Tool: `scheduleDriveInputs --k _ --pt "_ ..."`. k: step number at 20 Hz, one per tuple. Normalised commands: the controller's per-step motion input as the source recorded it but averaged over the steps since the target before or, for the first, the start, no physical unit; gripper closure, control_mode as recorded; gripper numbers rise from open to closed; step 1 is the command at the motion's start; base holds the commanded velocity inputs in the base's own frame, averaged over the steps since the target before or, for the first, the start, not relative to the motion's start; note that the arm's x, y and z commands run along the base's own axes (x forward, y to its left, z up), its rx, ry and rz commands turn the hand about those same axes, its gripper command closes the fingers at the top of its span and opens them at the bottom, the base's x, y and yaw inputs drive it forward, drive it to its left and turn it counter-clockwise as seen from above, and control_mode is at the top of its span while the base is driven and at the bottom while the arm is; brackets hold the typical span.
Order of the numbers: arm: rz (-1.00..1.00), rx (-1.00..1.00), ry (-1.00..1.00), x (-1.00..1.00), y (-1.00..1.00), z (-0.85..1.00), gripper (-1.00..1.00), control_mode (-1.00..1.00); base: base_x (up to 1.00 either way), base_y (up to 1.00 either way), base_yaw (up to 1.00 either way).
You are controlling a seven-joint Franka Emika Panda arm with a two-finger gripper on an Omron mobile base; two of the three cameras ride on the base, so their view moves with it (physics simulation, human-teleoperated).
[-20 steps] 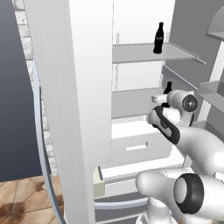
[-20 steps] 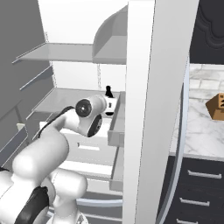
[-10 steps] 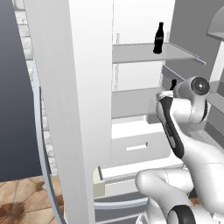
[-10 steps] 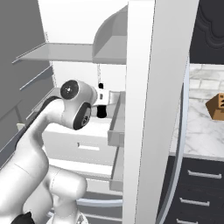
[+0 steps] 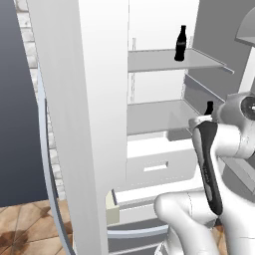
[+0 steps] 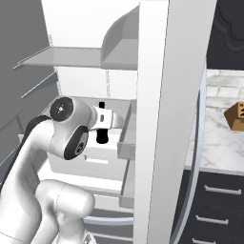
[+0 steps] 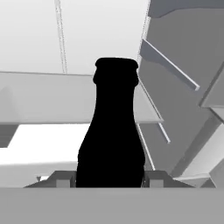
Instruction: Open the fridge, grab two sodas, and place both sodas inside the bowl with ice on the dining counter.
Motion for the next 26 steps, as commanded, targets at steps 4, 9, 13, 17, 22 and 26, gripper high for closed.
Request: scheduleDriveInputs --k 4,9,13,17,22,26 --pt "0.0 -0.05 0.02 -0.69 0.32 0.0 1.0 -1.0 0.0 0.0 0.0" --pt "0.01 -0.06 0.0 -0.48 0.2 -0.05 1.0 -1.0 0.0 0.0 0.0" --pt "0.0 -0.07 -0.08 -0.67 0.06 -0.22 1.0 -1.0 0.0 0.0 0.0" --pt "0.0 0.0 0.0 0.0 0.0 0.0 1.0 1.0 -0.89 0.07 0.0" --pt "0.0 0.0 0.0 0.0 0.0 0.0 1.0 1.0 -0.99 0.08 -0.02" --pt "0.0 0.0 0.0 0.0 0.0 0.0 1.0 1.0 -1.0 0.12 -0.07"
